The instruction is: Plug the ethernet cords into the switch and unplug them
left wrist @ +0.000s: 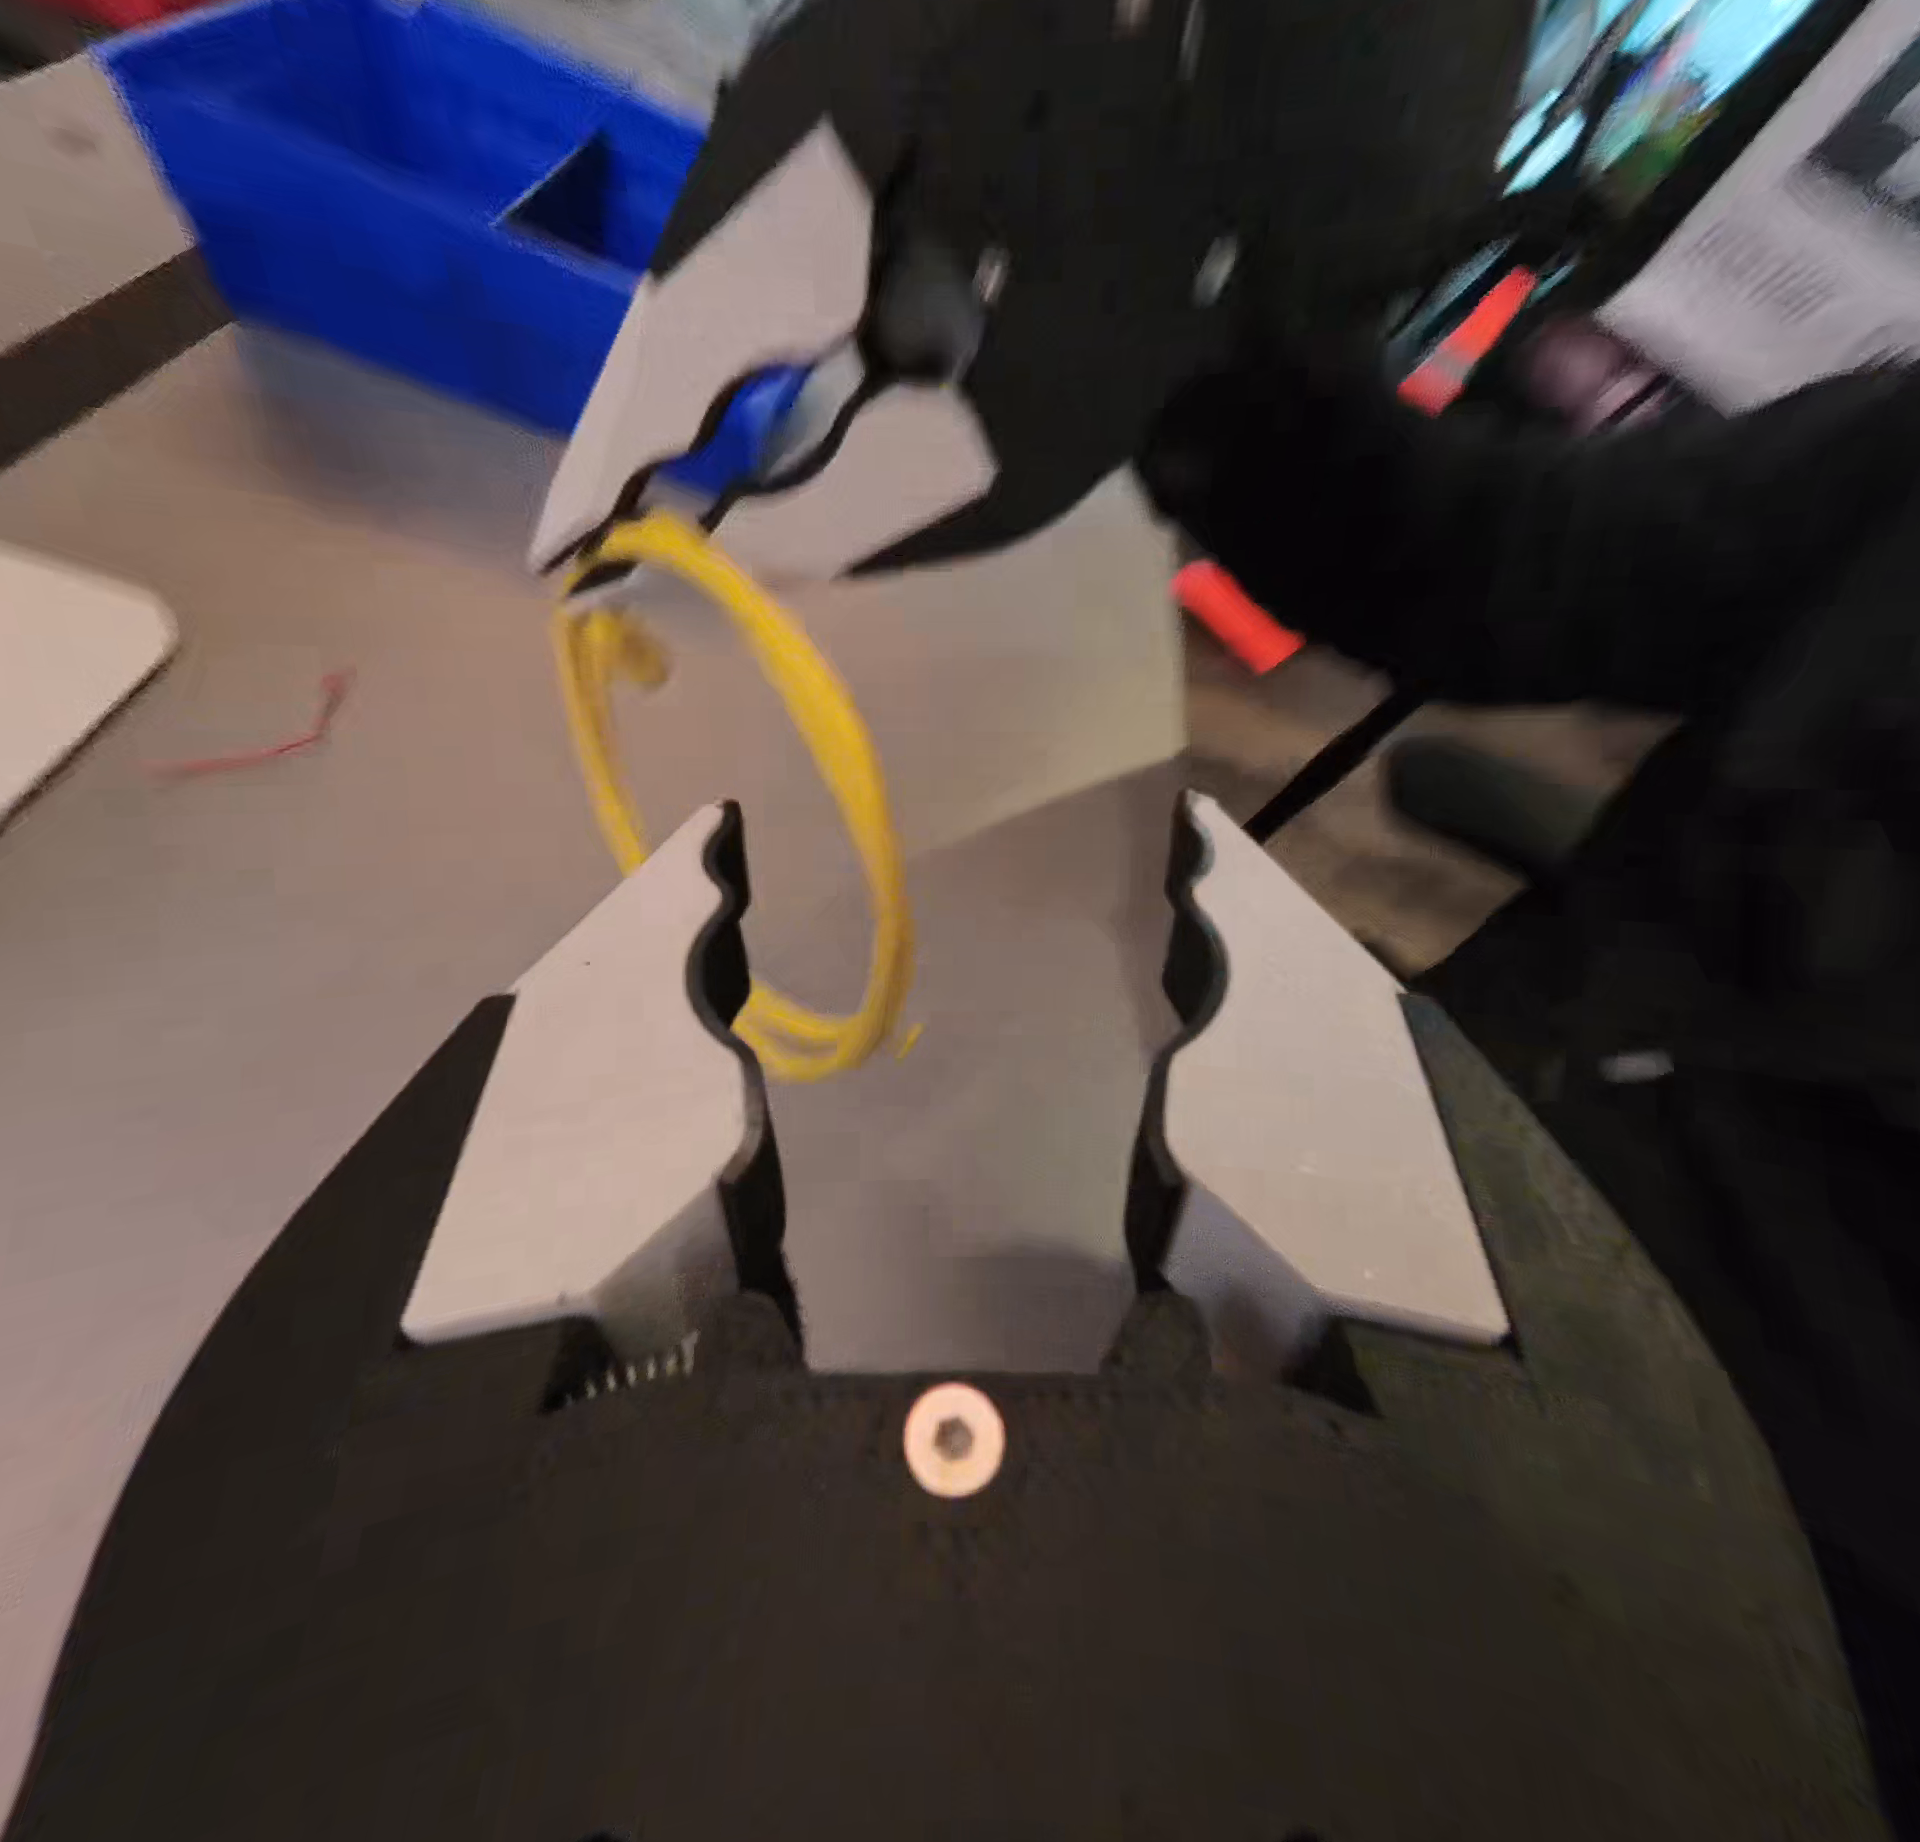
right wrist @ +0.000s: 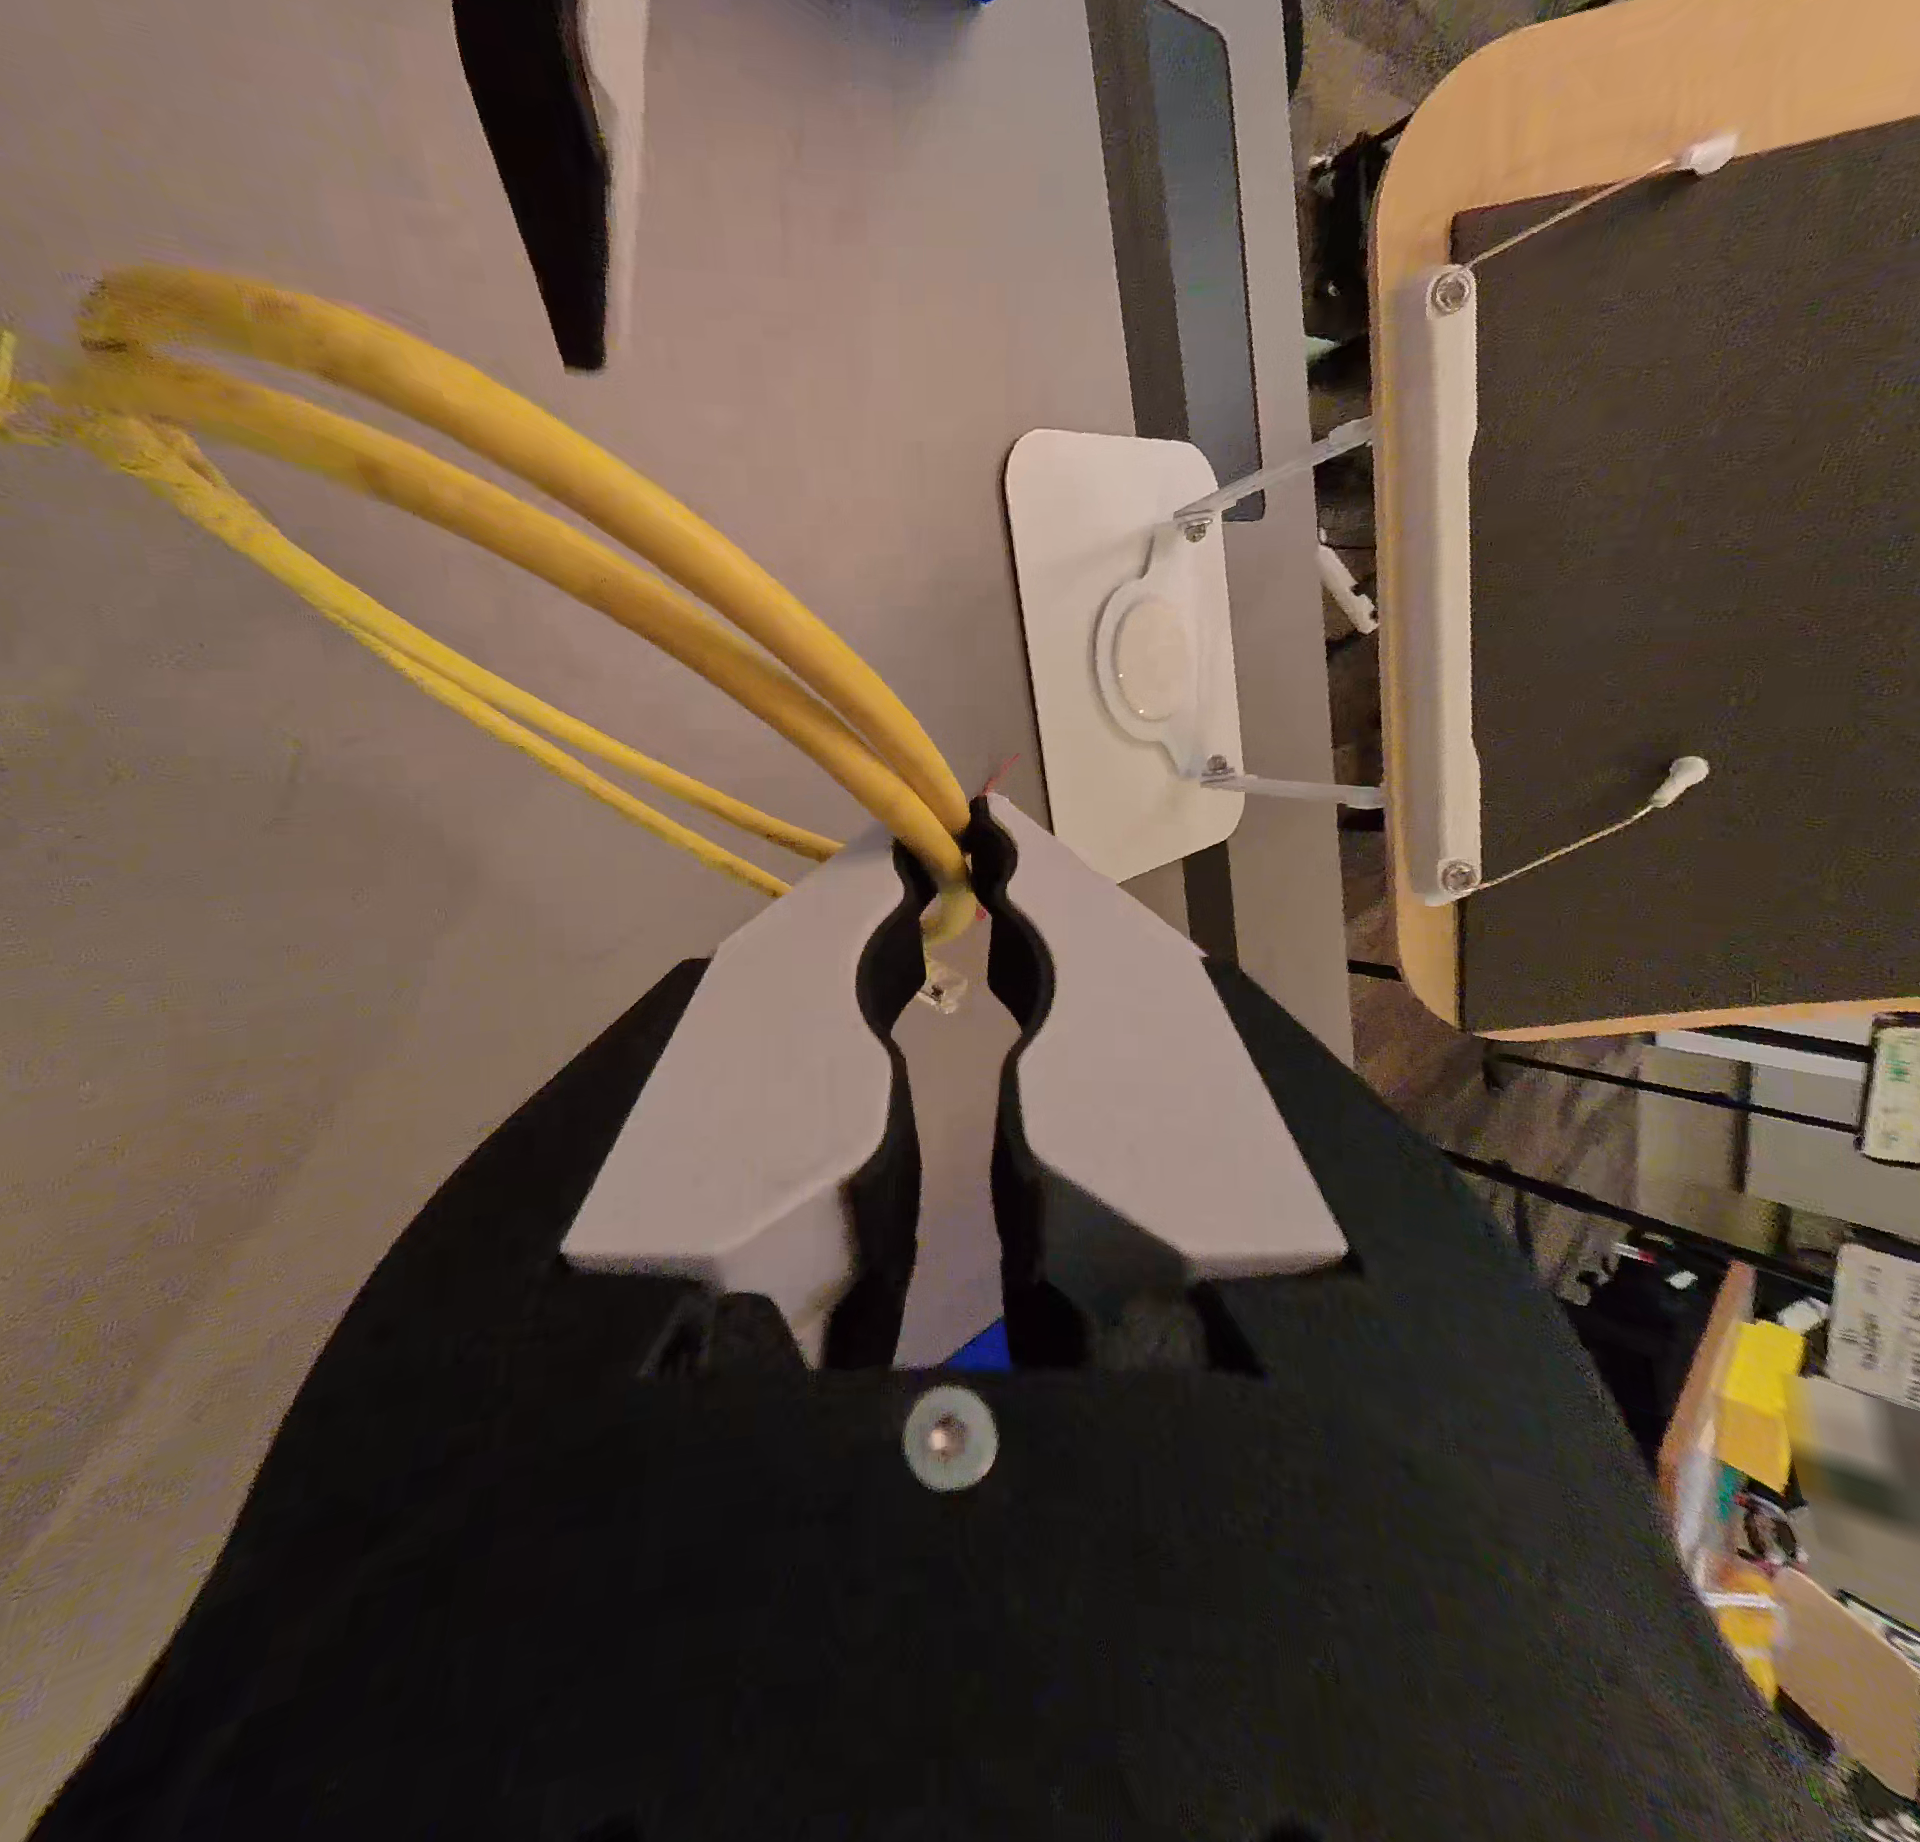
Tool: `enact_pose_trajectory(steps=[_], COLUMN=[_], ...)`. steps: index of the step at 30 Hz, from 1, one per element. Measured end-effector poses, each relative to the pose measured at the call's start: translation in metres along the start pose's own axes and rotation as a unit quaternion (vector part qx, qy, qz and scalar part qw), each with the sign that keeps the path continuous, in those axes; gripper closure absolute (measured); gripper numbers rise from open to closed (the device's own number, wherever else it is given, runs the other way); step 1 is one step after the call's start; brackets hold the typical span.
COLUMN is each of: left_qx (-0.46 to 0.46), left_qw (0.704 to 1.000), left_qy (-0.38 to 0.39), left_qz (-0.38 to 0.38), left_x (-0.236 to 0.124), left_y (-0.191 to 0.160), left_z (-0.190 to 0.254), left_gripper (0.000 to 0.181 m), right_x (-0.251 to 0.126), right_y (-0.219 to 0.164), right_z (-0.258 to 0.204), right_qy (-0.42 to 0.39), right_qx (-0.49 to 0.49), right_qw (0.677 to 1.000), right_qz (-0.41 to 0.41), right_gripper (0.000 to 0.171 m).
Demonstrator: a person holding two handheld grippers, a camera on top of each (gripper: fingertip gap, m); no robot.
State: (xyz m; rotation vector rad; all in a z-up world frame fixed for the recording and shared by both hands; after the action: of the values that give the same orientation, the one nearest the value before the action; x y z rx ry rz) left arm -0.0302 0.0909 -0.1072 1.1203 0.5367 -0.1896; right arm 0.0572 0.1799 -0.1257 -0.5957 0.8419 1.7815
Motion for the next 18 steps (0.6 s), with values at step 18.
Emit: enact_pose_trajectory(steps=[18], left_qx=[-0.121], left_qw=[0.979], left_qy=[-0.123], left_qz=[0.111], left_x=[0.008], left_y=[-0.008], left_z=[-0.02], left_gripper=[0.18], right_x=[-0.032], right_y=[0.008], right_z=[0.014], right_qy=[0.022], right_qx=[0.061], right_qw=[0.978], right_qz=[0.201], right_gripper=[0.121])
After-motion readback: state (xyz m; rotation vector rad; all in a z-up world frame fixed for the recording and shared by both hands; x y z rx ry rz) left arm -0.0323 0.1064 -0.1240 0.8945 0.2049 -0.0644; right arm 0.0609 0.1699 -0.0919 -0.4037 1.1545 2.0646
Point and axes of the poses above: each gripper's, where its closed fingertips meet, x out along the fingers, y out of its top, z = x × y across the jaws, the point moved 5 cm from there along -x, back along the fingers, and after that the axes turned 8 degrees about -z, right-handed, at the moved point
